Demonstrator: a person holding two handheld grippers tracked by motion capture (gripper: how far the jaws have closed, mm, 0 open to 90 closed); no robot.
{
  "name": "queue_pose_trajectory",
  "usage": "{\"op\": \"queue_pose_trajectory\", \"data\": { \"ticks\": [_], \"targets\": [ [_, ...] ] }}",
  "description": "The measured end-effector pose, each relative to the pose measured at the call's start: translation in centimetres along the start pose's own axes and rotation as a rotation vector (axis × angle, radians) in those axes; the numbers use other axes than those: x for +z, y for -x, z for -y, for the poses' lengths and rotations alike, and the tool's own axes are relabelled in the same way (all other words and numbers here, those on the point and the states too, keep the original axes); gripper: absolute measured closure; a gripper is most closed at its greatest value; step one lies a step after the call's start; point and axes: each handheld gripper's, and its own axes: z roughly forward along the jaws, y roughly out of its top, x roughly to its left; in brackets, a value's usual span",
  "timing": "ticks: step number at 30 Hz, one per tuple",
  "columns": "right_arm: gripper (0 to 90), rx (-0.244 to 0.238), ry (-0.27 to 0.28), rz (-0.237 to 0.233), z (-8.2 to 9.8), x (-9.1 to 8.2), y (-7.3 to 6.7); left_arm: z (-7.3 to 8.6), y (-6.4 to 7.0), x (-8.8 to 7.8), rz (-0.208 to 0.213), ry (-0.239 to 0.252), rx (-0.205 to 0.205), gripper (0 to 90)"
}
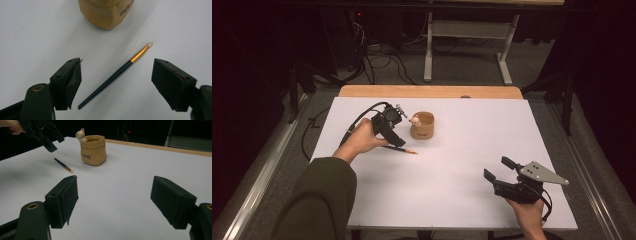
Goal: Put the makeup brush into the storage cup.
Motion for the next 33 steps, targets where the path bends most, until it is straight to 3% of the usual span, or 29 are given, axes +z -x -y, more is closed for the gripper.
{"op": "queue_pose_trajectory", "data": {
  "ticks": [4, 12, 26, 33],
  "targets": [
    [23.6, 0.0, 0.0, 0.0, 0.0, 0.0, 0.0, -0.1, 0.1, 0.3, -0.001, -0.016, 0.013, 24.4],
    [23.6, -0.003, 0.0, -0.006, 0.0, 0.0, 0.0, -0.2, 0.1, 1.3, 0.016, -0.045, 0.001, 24.1],
    [23.7, -0.003, 0.001, -0.005, 0.0, 0.0, 0.1, -0.2, 0.1, 2.6, 0.019, -0.104, 0.032, 24.4],
    [23.6, 0.0, 0.0, -0.004, 0.0, 0.0, 0.1, -0.1, 0.2, 3.9, 0.016, -0.163, 0.049, 26.2]
  ]
}}
